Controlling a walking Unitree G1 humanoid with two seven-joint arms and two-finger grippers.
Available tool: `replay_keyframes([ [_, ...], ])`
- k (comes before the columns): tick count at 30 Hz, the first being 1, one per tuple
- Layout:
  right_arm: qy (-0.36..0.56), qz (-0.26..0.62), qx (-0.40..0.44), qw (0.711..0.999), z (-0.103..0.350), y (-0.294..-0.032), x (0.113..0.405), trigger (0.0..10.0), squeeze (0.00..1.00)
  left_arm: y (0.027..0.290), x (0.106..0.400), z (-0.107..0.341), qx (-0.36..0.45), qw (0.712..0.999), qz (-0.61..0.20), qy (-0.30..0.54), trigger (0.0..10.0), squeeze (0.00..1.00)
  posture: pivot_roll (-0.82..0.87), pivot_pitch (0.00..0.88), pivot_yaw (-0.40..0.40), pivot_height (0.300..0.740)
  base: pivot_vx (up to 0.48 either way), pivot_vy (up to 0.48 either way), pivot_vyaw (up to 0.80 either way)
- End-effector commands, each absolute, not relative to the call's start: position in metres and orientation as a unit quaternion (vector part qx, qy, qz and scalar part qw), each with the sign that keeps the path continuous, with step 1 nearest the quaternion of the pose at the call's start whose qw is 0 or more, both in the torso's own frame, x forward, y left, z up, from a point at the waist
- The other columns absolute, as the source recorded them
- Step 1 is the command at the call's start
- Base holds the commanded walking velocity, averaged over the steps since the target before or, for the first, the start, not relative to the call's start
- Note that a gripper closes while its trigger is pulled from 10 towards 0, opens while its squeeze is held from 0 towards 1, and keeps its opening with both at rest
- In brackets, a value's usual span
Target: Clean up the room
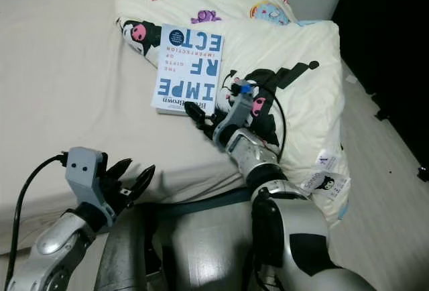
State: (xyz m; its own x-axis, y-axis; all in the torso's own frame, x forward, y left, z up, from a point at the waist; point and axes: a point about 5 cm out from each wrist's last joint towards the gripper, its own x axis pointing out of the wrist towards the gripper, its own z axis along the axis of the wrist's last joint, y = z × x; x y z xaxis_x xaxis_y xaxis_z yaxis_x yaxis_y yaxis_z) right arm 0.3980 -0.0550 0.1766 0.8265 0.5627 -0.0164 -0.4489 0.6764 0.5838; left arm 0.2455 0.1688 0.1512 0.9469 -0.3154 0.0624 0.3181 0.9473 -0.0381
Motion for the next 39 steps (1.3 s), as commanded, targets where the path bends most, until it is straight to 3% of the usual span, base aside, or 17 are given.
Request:
replay_keyframes([
  [1, 0.116, 0.27, 0.291, 0.91, 0.172, -0.051, 0.397, 10.0, 0.0, 0.167, 0.242, 0.148, -0.032, 0.986, -0.161, -0.018, 10.0, 0.0, 0.23, 0.45, -0.015, 0.52, 0.0, 0.0, 0.0],
  [6, 0.1, 0.251, 0.316, 0.91, 0.18, -0.055, 0.401, 10.0, 0.0, 0.167, 0.24, 0.152, -0.034, 0.986, -0.159, -0.021, 10.0, 0.0, 0.24, 0.462, -0.022, 0.52, 0.0, 0.0, 0.0],
  [11, 0.049, 0.248, 0.377, 0.891, 0.2, -0.063, 0.407, 10.0, 0.0, 0.167, 0.236, 0.155, -0.035, 0.987, -0.156, -0.022, 10.0, 0.0, 0.24, 0.472, -0.028, 0.52, 0.0, 0.0, 0.0],
  [12, 0.028, 0.265, 0.389, 0.882, 0.208, -0.063, 0.408, 7.7, 0.0, 0.167, 0.235, 0.156, -0.035, 0.987, -0.154, -0.021, 10.0, 0.0, 0.24, 0.475, -0.032, 0.52, 0.0, 0.0, 0.0],
  [14, 0.028, 0.265, 0.389, 0.882, 0.208, -0.063, 0.408, 7.7, 0.0, 0.167, 0.235, 0.156, -0.035, 0.987, -0.154, -0.021, 10.0, 0.0, 0.24, 0.475, -0.032, 0.52, 0.0, 0.0, 0.0],
  [15, 0.01, 0.285, 0.394, 0.874, 0.215, -0.063, 0.408, 0.0, 0.0, 0.167, 0.234, 0.156, -0.036, 0.987, -0.153, -0.02, 10.0, 0.0, 0.24, 0.479, -0.036, 0.52, 0.0, 0.0, 0.0],
  [36, 0.018, 0.4, 0.339, 0.851, 0.214, -0.054, 0.399, 0.0, 0.0, 0.16, 0.247, 0.161, -0.051, 0.987, -0.147, -0.033, 10.0, 0.0, 0.2, 0.422, -0.059, 0.52, 0.0, 0.0, 0.0],
  [39, 0.037, 0.45, 0.336, 0.827, 0.197, -0.045, 0.389, 0.0, 0.0, 0.156, 0.254, 0.165, -0.082, 0.985, -0.143, -0.043, 10.0, 0.0, 0.19, 0.406, -0.059, 0.52, 0.0, 0.0, 0.0],
])
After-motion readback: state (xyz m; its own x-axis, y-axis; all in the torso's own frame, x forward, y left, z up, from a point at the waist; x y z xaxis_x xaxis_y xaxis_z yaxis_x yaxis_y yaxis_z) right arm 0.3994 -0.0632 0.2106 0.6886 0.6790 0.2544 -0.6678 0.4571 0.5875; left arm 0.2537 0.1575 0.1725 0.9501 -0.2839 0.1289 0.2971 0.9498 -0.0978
